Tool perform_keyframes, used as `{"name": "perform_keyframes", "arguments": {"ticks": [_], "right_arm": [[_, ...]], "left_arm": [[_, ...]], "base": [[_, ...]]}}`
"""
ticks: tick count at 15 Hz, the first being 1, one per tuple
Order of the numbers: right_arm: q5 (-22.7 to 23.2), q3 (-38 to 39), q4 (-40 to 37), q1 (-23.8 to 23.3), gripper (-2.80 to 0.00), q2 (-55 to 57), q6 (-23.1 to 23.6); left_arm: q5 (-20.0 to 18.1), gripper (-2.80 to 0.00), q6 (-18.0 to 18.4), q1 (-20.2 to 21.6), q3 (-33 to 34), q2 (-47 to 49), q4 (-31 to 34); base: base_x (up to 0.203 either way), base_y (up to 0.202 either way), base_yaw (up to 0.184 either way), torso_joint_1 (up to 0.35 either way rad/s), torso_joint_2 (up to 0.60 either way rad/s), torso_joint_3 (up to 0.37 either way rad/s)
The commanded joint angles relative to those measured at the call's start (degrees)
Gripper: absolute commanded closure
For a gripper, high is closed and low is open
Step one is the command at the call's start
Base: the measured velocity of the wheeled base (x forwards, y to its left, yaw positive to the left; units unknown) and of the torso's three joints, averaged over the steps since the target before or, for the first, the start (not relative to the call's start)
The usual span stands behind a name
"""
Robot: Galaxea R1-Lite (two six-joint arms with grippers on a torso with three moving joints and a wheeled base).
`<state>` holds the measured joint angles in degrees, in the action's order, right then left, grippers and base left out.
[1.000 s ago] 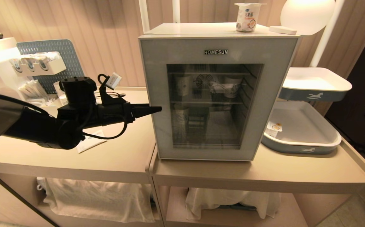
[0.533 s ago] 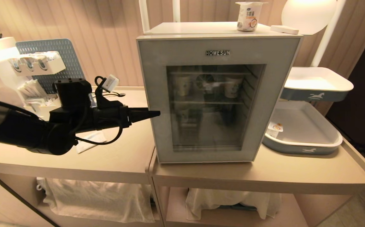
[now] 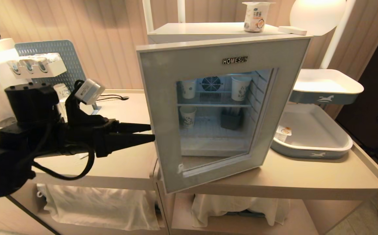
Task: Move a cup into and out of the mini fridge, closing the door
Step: Open the freezer door
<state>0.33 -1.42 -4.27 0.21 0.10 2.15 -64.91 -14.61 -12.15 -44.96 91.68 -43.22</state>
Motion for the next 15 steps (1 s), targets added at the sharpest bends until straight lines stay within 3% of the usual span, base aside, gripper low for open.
{"name": "perform_keyframes", "arguments": {"ticks": [1, 3, 5, 8, 10, 11, 13, 15], "right_arm": [[0.0, 0.0, 0.0, 0.1, 0.0, 0.0, 0.1], [0.0, 0.0, 0.0, 0.1, 0.0, 0.0, 0.1], [0.0, 0.0, 0.0, 0.1, 0.0, 0.0, 0.1], [0.0, 0.0, 0.0, 0.1, 0.0, 0.0, 0.1], [0.0, 0.0, 0.0, 0.1, 0.0, 0.0, 0.1], [0.0, 0.0, 0.0, 0.1, 0.0, 0.0, 0.1], [0.0, 0.0, 0.0, 0.1, 0.0, 0.0, 0.1], [0.0, 0.0, 0.0, 0.1, 0.0, 0.0, 0.1]], "left_arm": [[-0.3, -2.8, 0.1, -0.2, 3.3, -7.9, -0.9], [0.7, -2.8, -1.1, 0.1, 7.0, -11.8, -0.7], [5.7, -2.8, -3.9, 4.0, 7.3, -12.3, 0.3], [10.4, -2.8, -4.9, 9.2, 5.8, -12.5, 8.3], [16.2, -2.8, -4.7, 10.0, 4.3, -10.9, 12.5], [18.4, 0.0, -4.4, 9.6, 4.0, -9.4, 13.1], [19.2, 0.0, -3.1, 8.0, 3.0, -5.4, 13.2], [19.7, 0.0, -1.6, 3.9, 1.9, -2.1, 13.1]], "base": [[0.0, 0.0, 0.0, 0.0, 0.0, 0.0], [0.0, 0.0, 0.0, 0.0, 0.0, 0.0], [0.0, 0.0, 0.0, 0.0, 0.0, 0.0], [0.0, 0.0, 0.0, 0.0, 0.0, 0.0], [0.0, 0.0, 0.0, 0.0, 0.0, 0.0], [0.0, 0.0, 0.0, 0.0, 0.0, 0.0], [0.0, 0.0, 0.0, 0.0, 0.0, 0.0], [0.0, 0.0, 0.0, 0.0, 0.0, 0.0]]}}
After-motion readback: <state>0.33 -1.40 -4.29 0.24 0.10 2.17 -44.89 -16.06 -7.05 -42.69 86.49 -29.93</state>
